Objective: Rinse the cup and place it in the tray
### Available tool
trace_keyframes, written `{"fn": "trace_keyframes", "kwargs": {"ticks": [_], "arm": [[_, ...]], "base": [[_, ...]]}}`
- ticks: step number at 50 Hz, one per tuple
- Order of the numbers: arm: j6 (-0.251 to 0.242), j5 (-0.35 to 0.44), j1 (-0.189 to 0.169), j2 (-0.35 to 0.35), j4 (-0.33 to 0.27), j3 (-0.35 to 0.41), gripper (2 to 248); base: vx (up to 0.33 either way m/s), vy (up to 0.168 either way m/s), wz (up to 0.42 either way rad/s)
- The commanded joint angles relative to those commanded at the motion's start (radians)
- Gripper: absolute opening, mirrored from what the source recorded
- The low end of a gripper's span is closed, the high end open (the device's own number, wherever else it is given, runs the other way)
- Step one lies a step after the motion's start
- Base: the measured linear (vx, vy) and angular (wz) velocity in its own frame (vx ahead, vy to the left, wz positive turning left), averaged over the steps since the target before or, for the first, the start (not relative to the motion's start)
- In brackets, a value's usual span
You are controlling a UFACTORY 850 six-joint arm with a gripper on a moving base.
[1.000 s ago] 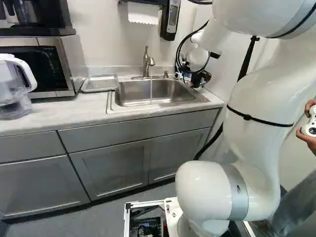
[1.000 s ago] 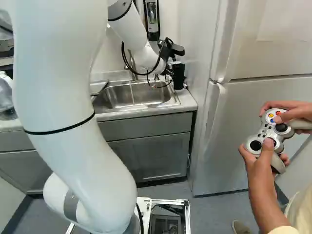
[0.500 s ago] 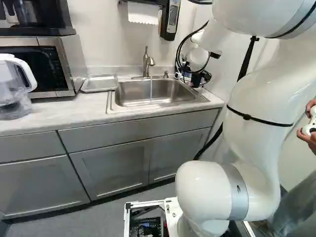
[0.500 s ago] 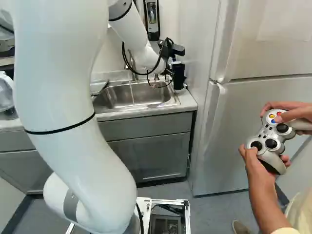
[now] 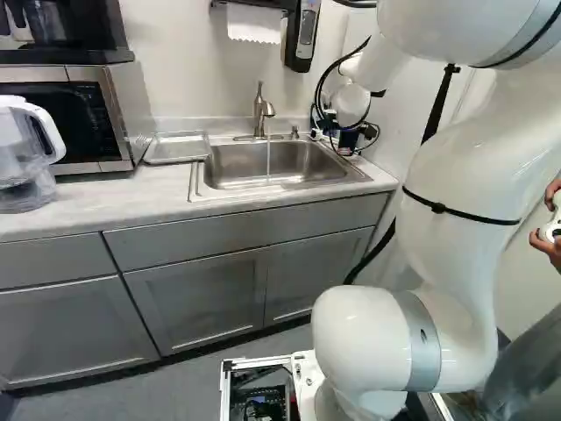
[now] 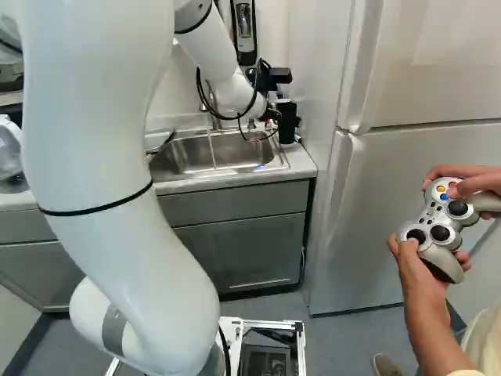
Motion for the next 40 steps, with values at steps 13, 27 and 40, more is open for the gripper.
{"fn": "trace_keyframes", "kwargs": {"ticks": [13, 27, 40], "arm": [[0.000, 0.000, 0.000, 0.000, 0.000, 0.000, 247], [0.000, 0.000, 0.001, 0.000, 0.000, 0.000, 247], [0.000, 0.000, 0.001, 0.001, 0.000, 0.001, 247]], "base": [[0.000, 0.000, 0.000], [0.000, 0.000, 0.000], [0.000, 0.000, 0.000]]}}
